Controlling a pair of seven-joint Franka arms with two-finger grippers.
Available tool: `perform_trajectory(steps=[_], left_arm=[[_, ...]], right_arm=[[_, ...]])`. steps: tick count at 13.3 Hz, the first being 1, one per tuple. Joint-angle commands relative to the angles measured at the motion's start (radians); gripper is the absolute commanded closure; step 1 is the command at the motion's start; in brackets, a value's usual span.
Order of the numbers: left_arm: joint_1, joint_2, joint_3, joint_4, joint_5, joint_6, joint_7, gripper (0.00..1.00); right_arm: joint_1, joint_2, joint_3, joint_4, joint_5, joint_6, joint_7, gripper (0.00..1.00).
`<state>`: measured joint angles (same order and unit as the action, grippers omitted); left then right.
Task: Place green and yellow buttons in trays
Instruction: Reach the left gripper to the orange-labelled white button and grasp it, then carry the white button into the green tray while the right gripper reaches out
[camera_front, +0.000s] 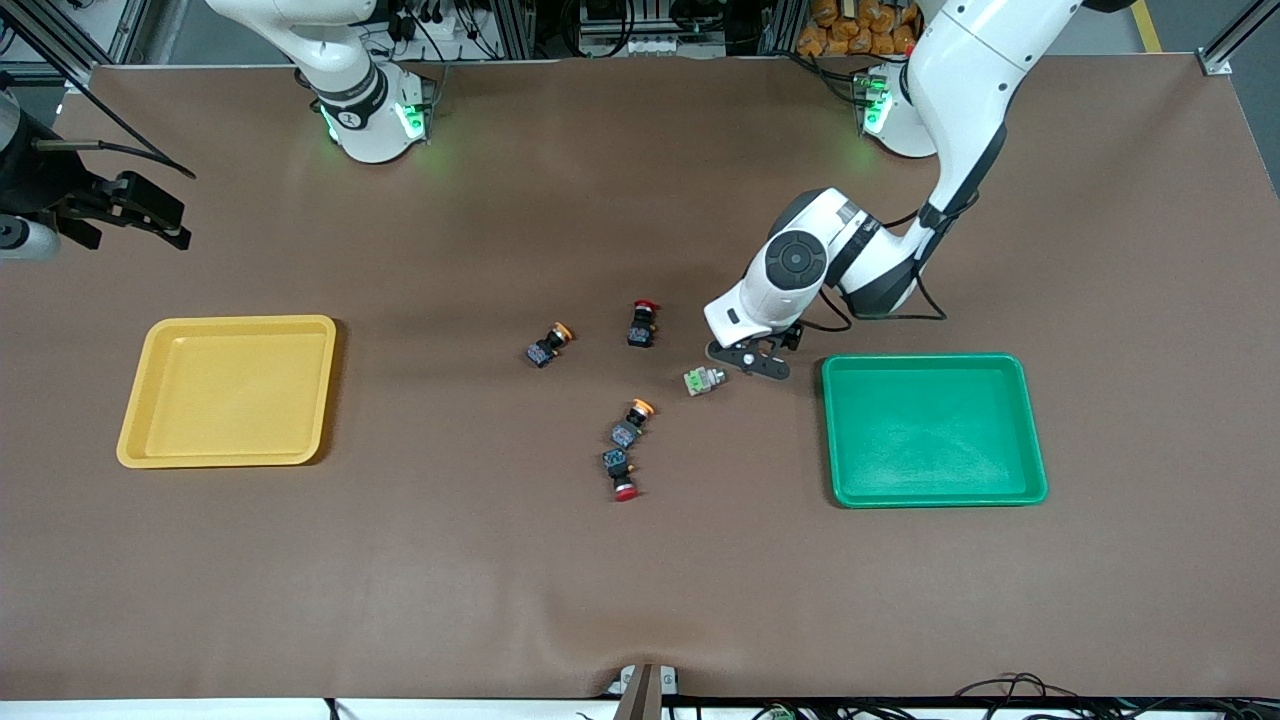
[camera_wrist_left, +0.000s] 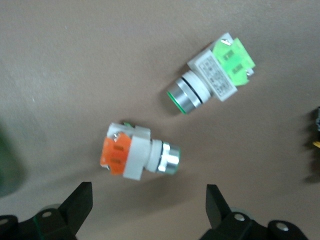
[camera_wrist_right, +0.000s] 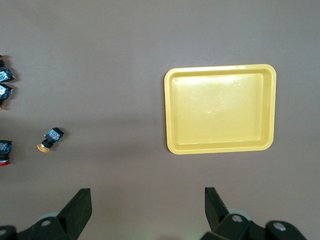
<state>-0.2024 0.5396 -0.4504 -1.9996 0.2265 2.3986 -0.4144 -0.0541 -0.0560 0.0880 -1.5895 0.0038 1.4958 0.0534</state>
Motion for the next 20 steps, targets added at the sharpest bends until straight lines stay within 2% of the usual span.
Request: perform_trajectory(steps=[1,3,4,7,9,10,11,12,13,17,20], left_arm=[[0.009,0.060,-0.001,0.041,0.079,0.013,0.002,0.00],[0.009,0.072,-0.001,0.039,0.080,0.042,-0.001,0.00],[0.009,0.076,-0.001,0.039,0.080,0.045,0.000,0.00],[0.006,0.086,-0.001,0.039,0.080,0.060,-0.001,0.00],[0.009,0.088,0.001,0.039,0.080,0.065,-0.023,0.00],[0.011,0.088,0.002,0.038,0.080,0.063,-0.020,0.29],[0.011,0.088,0.003,0.038,0.080,0.065,-0.023,0.64],[0.011,0.088,0.003,0.039,0.079,0.065,-0.026,0.90],[0.015,0.088,0.003,0.039,0.079,0.063,-0.027,1.00],[0.066,0.001,0.001,0.035,0.079,-0.001,-0.024,1.00],[0.107,-0.128,-0.004,0.033,0.073,-0.146,-0.018,1.00]], right_arm=[[-0.009,0.059,0.010,0.065,-0.001,-0.009,-0.014,0.00],[-0.013,0.070,0.010,0.065,0.001,-0.002,-0.007,0.00],[-0.018,0.118,0.010,0.075,-0.002,-0.002,-0.015,0.00],[-0.046,0.157,0.009,0.114,-0.004,0.001,-0.014,0.00],[-0.049,0.261,0.009,0.118,-0.008,0.001,-0.014,0.00],[-0.053,0.277,0.009,0.118,-0.016,0.004,-0.015,0.00],[-0.062,0.283,0.009,0.118,-0.013,0.004,-0.015,0.00],[-0.064,0.288,0.009,0.106,-0.011,-0.002,0.002,0.00],[-0.064,0.289,0.007,0.082,-0.011,-0.005,0.028,0.00],[-0.056,0.283,0.013,0.016,0.004,-0.019,0.359,0.00],[-0.036,0.251,0.016,-0.087,0.100,0.023,0.480,0.00]])
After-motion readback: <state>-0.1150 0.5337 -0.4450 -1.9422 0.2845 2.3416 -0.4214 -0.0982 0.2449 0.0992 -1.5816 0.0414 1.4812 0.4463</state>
